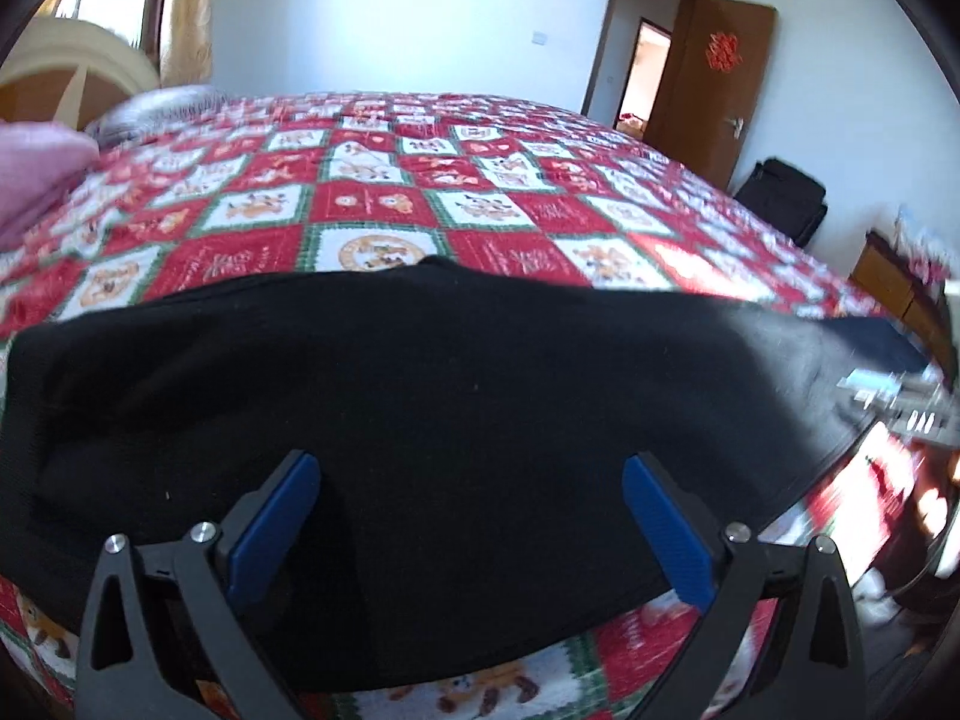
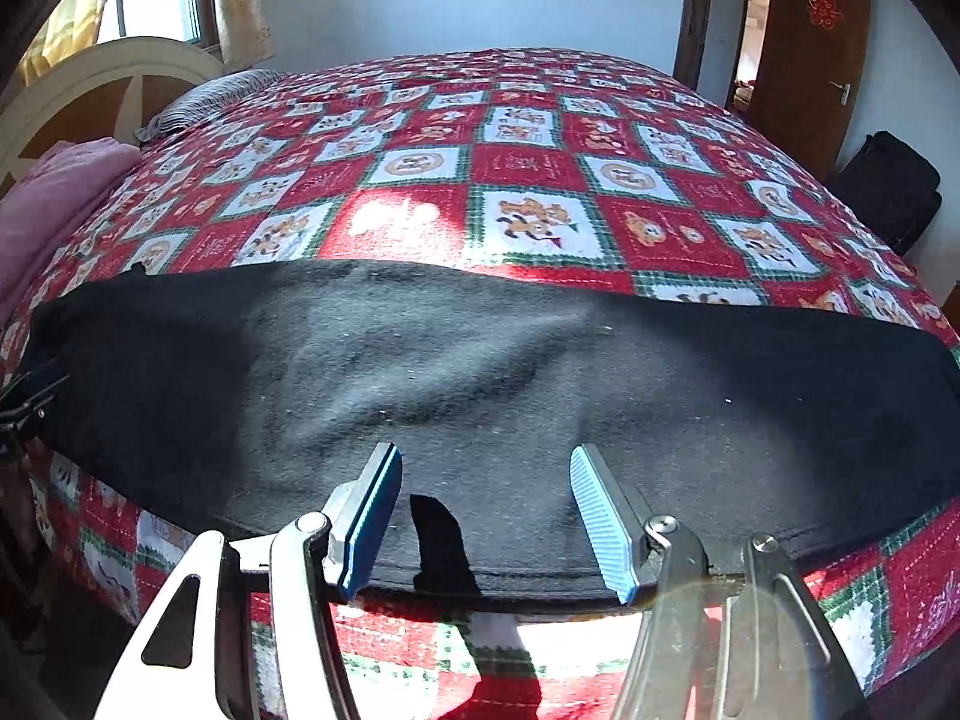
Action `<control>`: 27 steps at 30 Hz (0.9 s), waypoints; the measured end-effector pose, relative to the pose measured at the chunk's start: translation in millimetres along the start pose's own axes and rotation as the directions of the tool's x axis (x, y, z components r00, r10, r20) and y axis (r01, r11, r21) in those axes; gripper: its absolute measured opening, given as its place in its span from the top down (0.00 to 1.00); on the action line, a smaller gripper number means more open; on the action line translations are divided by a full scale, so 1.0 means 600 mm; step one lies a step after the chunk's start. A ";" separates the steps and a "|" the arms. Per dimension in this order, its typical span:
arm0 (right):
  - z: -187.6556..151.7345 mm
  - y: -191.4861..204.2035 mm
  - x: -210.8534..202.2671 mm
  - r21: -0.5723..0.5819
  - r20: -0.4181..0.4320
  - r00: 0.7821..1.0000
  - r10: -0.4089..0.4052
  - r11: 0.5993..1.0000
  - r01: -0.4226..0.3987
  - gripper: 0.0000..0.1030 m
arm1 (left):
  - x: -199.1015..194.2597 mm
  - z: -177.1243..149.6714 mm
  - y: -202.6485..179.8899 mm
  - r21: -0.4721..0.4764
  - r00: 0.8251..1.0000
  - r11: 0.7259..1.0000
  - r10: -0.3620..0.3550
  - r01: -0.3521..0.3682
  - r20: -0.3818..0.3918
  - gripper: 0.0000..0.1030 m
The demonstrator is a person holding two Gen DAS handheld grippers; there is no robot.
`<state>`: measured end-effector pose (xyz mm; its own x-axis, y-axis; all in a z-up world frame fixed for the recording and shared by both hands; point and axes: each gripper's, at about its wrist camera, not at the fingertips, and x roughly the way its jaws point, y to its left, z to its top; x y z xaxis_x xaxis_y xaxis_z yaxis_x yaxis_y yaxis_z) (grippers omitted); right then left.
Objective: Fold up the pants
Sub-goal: 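Smooth the folded pants edge with both open grippers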
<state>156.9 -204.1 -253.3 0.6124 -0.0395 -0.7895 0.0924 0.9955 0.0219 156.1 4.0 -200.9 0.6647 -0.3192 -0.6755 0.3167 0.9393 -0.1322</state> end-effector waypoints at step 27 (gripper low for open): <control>0.048 -0.371 -0.118 0.360 0.141 0.982 -0.129 0.930 0.071 0.41 | -0.003 -0.016 -0.016 0.053 0.999 0.998 0.026 -0.027 0.025 0.00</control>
<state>115.5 -425.4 -184.6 0.6996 -0.1795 -0.6917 0.4119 0.8922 0.1851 145.4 -3.5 -205.3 0.6893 -0.2976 -0.6606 0.3338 0.9396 -0.0750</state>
